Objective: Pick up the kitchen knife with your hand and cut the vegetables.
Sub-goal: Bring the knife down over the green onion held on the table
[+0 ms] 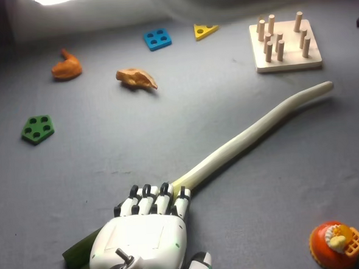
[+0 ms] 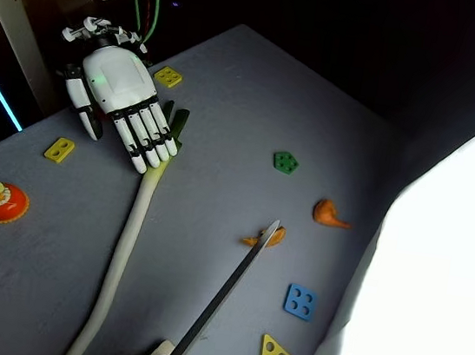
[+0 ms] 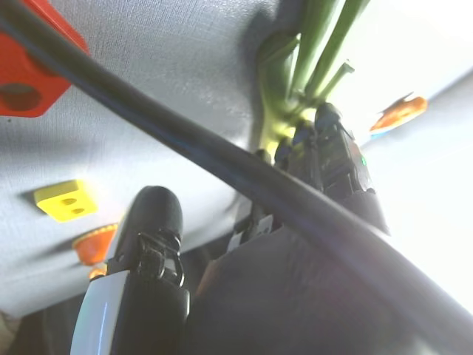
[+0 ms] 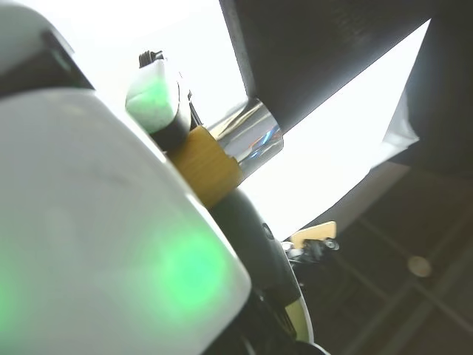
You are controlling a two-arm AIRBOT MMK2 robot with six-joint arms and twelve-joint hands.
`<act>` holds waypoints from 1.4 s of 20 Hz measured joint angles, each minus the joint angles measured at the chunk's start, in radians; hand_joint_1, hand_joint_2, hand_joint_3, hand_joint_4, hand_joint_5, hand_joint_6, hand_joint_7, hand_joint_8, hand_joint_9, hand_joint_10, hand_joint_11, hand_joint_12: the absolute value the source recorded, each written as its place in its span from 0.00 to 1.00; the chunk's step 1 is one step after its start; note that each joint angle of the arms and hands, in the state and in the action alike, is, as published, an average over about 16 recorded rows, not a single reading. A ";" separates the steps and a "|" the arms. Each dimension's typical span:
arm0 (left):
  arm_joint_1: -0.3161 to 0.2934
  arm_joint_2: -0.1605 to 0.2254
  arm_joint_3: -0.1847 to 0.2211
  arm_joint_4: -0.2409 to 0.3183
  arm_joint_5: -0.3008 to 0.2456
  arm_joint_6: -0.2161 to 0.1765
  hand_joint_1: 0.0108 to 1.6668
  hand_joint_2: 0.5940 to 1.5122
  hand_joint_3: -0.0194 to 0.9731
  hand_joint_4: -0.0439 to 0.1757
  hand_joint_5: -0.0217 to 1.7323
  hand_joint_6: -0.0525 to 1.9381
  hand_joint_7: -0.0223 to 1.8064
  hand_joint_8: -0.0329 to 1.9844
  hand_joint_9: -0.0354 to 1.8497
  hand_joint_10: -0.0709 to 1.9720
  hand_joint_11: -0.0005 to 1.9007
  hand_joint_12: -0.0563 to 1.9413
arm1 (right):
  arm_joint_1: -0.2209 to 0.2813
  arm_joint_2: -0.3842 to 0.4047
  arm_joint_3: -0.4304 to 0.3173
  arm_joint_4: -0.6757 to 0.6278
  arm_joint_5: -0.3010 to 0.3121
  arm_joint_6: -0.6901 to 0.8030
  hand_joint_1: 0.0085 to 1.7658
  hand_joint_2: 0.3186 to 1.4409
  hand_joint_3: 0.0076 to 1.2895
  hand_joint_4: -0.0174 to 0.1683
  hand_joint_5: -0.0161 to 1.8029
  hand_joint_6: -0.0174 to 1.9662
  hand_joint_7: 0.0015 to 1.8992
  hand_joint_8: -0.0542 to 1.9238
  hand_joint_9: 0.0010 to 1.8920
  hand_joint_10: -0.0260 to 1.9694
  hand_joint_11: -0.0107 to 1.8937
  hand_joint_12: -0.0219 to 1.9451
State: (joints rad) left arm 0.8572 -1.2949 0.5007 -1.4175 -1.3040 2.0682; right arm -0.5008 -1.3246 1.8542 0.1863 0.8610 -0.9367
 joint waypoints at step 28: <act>0.007 0.003 0.000 0.009 0.009 0.002 0.01 1.00 0.03 0.20 0.03 0.03 0.01 0.01 0.03 0.03 0.01 0.04 | -0.047 0.249 -0.912 0.715 0.435 -0.841 0.88 0.21 0.87 0.98 0.74 0.96 0.79 0.91 0.82 0.90 0.83 0.93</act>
State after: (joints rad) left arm 0.8642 -1.2921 0.5007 -1.4081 -1.2949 2.0705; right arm -0.5473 -1.0754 0.9425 0.9014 1.2961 -1.7776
